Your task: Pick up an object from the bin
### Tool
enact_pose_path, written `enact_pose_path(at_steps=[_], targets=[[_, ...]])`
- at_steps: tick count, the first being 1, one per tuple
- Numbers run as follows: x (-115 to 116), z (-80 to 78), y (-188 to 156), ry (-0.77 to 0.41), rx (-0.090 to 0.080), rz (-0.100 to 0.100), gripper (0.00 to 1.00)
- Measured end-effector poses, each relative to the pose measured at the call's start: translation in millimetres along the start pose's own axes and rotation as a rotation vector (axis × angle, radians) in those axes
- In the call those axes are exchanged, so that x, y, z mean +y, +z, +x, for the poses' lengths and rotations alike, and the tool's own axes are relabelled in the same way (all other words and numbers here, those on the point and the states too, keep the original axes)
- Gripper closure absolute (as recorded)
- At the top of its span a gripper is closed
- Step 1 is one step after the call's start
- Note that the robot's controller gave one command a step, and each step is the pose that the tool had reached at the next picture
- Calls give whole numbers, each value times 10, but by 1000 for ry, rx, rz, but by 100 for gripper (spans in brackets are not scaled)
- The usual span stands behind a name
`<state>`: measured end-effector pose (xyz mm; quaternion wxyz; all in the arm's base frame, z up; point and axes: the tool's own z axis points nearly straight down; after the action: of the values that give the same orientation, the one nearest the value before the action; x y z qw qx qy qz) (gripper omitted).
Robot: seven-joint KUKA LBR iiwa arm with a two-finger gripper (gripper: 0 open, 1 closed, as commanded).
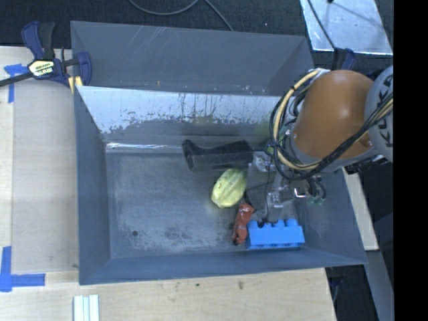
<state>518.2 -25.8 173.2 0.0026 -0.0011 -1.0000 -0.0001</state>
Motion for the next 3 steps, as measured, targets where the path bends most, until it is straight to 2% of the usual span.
enact_pose_path(at_steps=[1, 2, 3], targets=[[0, -16, -46, -1, -8, 0, 0], [130, -207, 344, -44, -14, 2, 0], [307, -241, 643, 56, -5, 0, 0]])
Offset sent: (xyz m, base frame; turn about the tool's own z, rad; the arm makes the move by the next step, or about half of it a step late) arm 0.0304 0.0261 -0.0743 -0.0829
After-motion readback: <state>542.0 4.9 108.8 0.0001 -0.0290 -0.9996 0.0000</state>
